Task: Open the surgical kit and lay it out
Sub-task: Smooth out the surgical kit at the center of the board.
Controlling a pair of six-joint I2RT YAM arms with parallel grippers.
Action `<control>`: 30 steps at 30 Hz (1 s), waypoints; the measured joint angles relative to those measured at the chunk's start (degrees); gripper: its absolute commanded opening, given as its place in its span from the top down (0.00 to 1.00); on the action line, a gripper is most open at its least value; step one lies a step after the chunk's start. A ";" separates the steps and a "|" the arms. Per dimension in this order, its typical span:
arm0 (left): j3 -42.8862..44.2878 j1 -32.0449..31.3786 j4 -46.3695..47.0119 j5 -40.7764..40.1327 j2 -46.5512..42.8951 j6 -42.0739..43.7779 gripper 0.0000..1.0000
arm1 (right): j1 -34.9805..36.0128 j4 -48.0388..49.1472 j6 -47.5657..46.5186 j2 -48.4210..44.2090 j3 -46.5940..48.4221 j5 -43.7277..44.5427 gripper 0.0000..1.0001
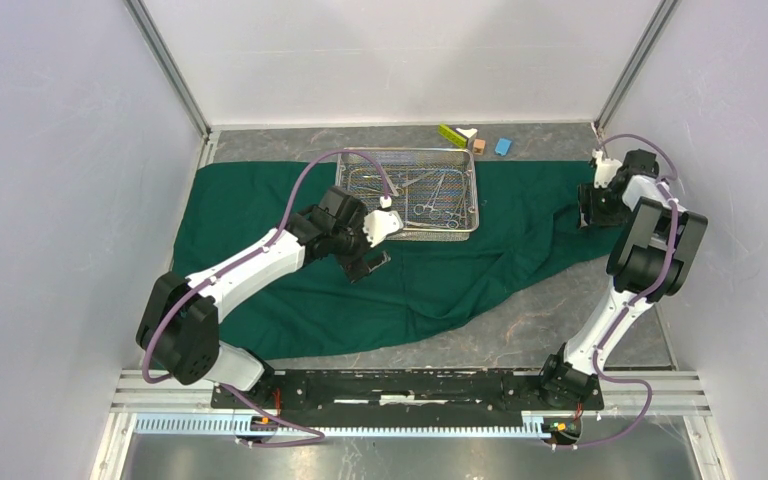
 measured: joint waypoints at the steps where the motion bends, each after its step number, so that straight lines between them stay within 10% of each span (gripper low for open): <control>1: 0.00 0.00 0.02 0.00 0.00 0.00 0.03 | -0.04 -0.02 0.00 0.39 0.00 -0.22 0.42; 21: 0.00 0.00 0.76 -0.31 0.00 -0.02 0.01 | -1.51 -0.13 -0.50 1.20 0.46 -3.23 1.00; 30: 0.00 0.00 0.76 -0.70 0.00 -0.02 0.01 | -1.51 -2.40 -0.42 1.20 3.02 -4.94 1.00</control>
